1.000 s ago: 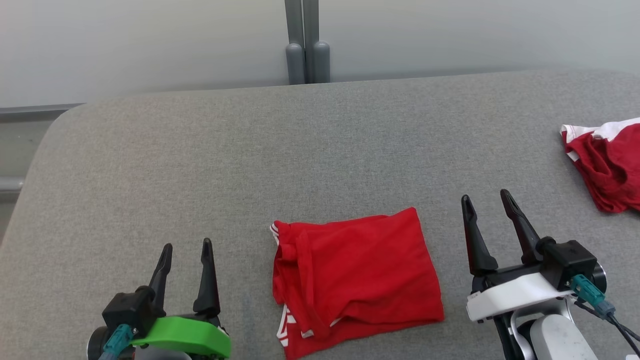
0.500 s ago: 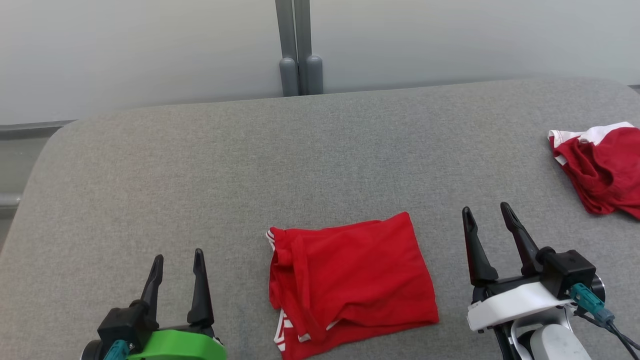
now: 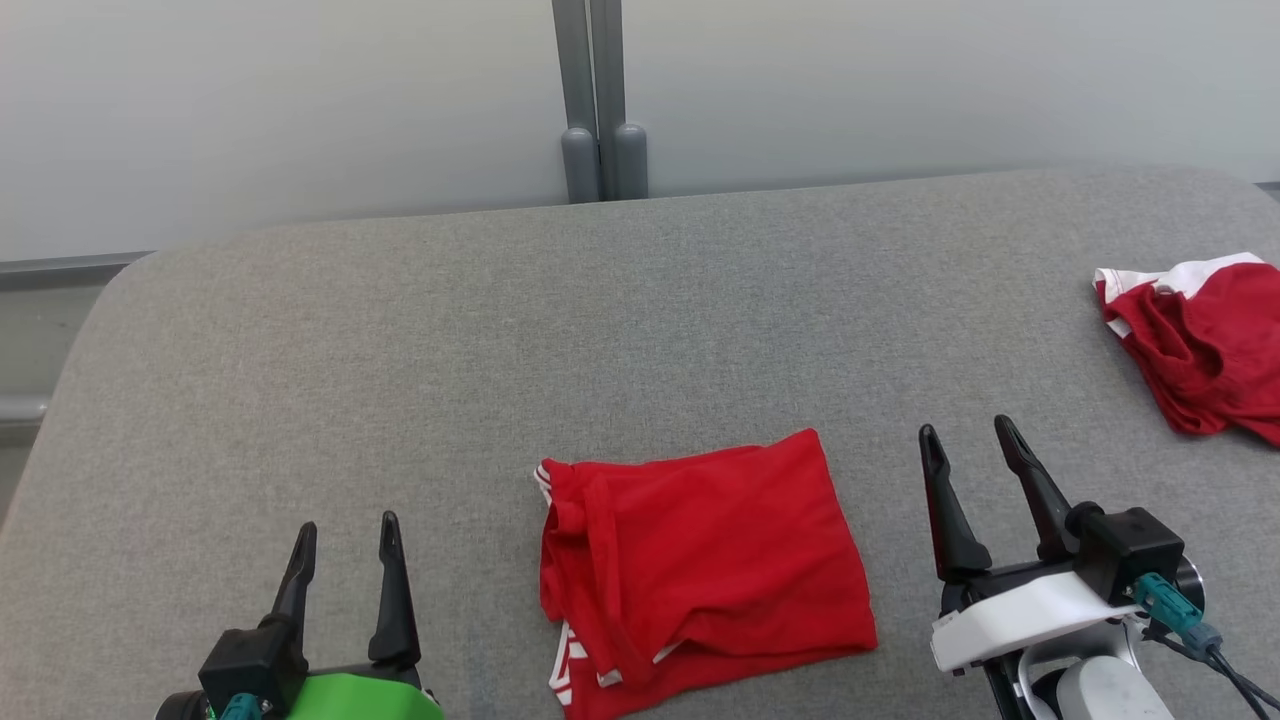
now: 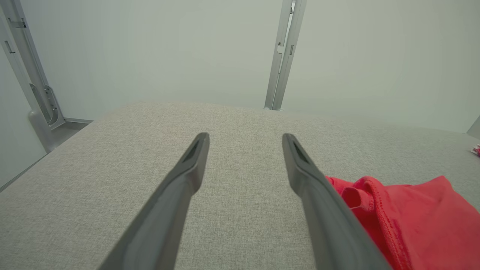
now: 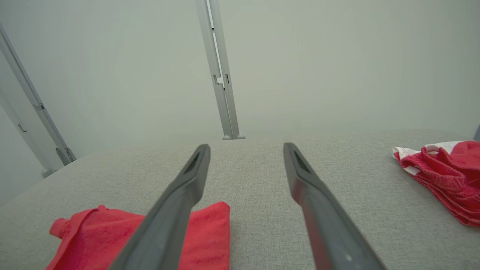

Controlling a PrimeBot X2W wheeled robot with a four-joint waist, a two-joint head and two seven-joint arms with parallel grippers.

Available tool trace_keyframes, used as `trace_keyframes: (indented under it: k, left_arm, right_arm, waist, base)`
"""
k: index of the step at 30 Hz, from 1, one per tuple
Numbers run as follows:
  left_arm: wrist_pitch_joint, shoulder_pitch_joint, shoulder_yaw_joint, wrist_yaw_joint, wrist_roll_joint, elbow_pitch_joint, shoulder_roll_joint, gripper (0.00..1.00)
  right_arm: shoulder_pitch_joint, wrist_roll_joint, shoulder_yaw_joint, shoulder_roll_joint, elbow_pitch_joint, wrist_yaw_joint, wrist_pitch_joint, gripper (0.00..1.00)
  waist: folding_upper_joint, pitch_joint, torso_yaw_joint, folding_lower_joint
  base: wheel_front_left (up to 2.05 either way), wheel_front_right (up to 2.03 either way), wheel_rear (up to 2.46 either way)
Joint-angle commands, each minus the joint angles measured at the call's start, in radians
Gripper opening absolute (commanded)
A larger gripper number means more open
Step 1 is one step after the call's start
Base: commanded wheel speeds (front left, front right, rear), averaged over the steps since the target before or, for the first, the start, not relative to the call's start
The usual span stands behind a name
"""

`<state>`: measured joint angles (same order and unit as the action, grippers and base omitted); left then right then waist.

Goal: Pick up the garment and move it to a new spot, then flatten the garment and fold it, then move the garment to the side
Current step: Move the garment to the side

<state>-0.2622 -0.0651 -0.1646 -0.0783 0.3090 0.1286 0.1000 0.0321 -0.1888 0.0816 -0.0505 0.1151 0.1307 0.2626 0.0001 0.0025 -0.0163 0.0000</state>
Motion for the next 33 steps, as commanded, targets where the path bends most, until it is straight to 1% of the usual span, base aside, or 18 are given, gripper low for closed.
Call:
trace_keyframes:
  k: [1, 7, 23, 27, 33]
  left_arm:
    - [-0.003, -0.011, 0.007, 0.009, -0.007, 0.004, -0.004, 1.0]
    - [-0.003, -0.013, 0.021, 0.026, -0.025, 0.013, -0.014, 1.0]
    - [-0.003, -0.012, 0.049, 0.049, -0.048, 0.018, -0.034, 1.0]
    - [-0.003, -0.01, 0.05, 0.053, -0.055, 0.019, -0.037, 1.0]
    - [-0.003, 0.008, 0.043, 0.06, -0.058, 0.023, -0.04, 1.0]
  right_arm:
    - [-0.012, 0.0, 0.0, 0.0, 0.003, 0.0, 0.003, 1.0]
    - [-0.014, 0.001, 0.001, 0.0, 0.005, 0.0, 0.003, 1.0]
    - [-0.017, -0.001, 0.0, 0.0, 0.013, 0.0, 0.003, 1.0]
    - [-0.016, 0.011, 0.008, 0.0, 0.085, 0.0, -0.002, 1.0]
    - [0.06, 0.028, 0.023, -0.001, 0.253, 0.0, -0.063, 1.0]
  waist:
    - [-0.0001, -0.001, 0.0, 0.0]
    - [-0.0001, -0.003, 0.0, 0.0]
    - [-0.0001, 0.0, 0.001, 0.0]
    - [-0.0001, 0.001, 0.004, 0.0]
    - [-0.0001, 0.012, 0.031, 0.0]
  base:
    - [0.0, 0.0, 0.0]
    - [0.0, 0.0, 0.0]
    - [0.0, 0.0, 0.0]
    - [0.0, 0.0, 0.0]
    - [0.0, 0.0, 0.0]
